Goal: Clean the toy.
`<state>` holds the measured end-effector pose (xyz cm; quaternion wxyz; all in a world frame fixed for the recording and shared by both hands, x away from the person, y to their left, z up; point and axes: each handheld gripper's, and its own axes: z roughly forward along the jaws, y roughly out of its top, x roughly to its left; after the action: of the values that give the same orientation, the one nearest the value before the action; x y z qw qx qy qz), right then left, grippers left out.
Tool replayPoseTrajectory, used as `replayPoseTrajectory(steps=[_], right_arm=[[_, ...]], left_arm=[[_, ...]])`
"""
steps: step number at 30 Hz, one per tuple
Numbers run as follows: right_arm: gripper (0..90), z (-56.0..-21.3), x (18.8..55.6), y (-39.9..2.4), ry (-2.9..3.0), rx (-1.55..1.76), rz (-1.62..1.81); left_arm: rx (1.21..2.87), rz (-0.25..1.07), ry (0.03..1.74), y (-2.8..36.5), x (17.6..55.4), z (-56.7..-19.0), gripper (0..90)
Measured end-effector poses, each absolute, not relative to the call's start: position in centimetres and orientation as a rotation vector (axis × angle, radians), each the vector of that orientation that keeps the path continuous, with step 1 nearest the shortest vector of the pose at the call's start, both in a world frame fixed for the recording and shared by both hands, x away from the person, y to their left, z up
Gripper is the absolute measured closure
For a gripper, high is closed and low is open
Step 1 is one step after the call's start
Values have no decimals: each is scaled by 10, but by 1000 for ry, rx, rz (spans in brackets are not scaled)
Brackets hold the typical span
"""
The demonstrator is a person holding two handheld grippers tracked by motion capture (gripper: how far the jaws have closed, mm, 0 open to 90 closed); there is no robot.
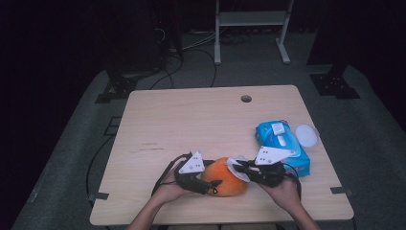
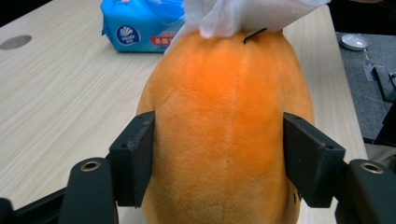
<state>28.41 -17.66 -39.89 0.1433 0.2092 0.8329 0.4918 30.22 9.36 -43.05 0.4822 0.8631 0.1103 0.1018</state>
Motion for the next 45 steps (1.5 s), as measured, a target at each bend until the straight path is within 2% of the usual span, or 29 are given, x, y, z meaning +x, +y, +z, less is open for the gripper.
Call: replayPoseTrajectory(steps=[8, 15, 20, 29, 45], right_arm=[[820, -401, 286, -193, 2396, 675, 1423], [820, -397, 281, -182, 2408, 603, 1419], [820, -402, 288, -194, 2416, 674, 1428], [820, -395, 288, -189, 2394, 665, 1504], [820, -396, 287, -187, 2411, 661, 1497]], left_arm=[[2092, 235, 295, 96, 304, -433, 325], [2084, 221, 325, 98, 306, -435, 323], [2075, 221, 328, 96, 305, -435, 323], [2111, 304, 194, 82, 292, -430, 326], [2101, 286, 205, 83, 292, -431, 325]])
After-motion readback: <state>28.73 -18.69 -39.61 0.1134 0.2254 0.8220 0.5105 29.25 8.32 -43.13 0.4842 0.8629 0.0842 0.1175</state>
